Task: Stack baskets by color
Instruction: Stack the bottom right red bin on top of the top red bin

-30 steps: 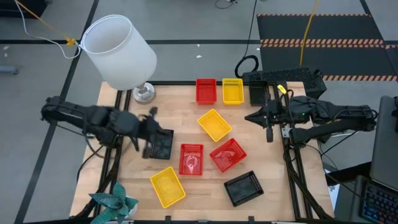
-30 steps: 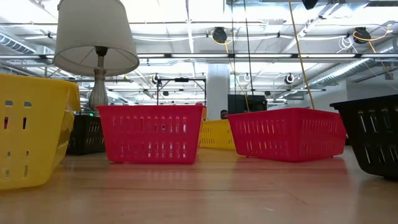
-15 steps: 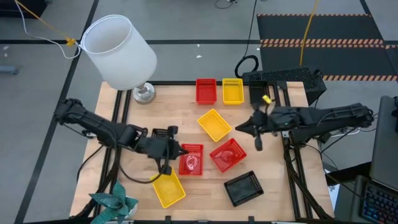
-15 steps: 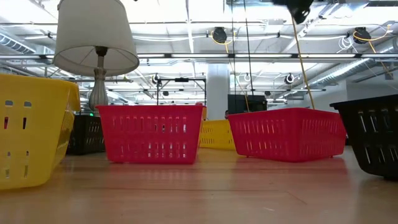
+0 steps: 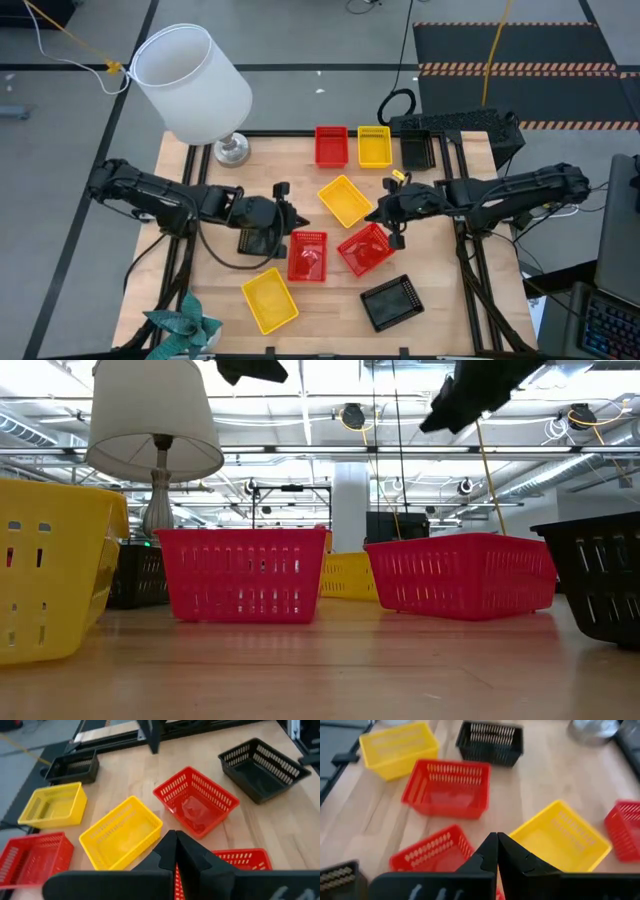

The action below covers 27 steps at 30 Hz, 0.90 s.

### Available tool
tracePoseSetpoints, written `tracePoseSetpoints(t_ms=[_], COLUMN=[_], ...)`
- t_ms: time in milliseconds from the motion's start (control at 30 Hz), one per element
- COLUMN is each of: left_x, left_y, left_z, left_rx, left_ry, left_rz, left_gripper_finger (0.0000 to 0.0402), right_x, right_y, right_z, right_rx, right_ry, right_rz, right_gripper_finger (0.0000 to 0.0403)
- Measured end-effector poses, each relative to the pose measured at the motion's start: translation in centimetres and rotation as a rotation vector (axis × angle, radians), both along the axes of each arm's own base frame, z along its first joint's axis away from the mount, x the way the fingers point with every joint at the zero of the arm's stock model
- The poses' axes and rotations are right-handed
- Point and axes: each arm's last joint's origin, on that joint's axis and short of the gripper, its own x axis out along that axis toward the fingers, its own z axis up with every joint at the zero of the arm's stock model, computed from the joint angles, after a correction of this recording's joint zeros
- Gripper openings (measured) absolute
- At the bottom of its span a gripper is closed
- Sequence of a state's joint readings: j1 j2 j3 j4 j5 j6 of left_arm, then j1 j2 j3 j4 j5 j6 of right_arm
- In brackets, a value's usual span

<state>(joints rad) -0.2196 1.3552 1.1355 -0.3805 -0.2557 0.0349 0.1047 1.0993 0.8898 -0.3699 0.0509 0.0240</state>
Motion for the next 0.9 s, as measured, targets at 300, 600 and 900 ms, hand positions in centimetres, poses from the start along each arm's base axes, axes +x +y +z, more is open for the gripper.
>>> tracePoseSetpoints(t_ms=[300,600,900], left_x=[0.1,0.1,-0.1], left_y=[0.0,-0.5,-1.3], left_z=[0.1,0.3,0.4], left_rx=[-0.052,-0.078,-0.088], left_ry=[-0.013,-0.047,-0.049], left_rz=[0.03,0.023,0.012], left_gripper_finger=[0.001,0.001,0.001], right_x=[-0.7,-1.3,0.1], right_y=[2.6,7.2,8.9], right_z=[-0.5,-2.3,-5.3], right_rx=[0.166,0.137,0.016], right_ry=[0.225,0.336,0.435], right_rz=[-0.035,0.048,0.141], right_gripper_finger=[0.0003,0.0046,0.0113])
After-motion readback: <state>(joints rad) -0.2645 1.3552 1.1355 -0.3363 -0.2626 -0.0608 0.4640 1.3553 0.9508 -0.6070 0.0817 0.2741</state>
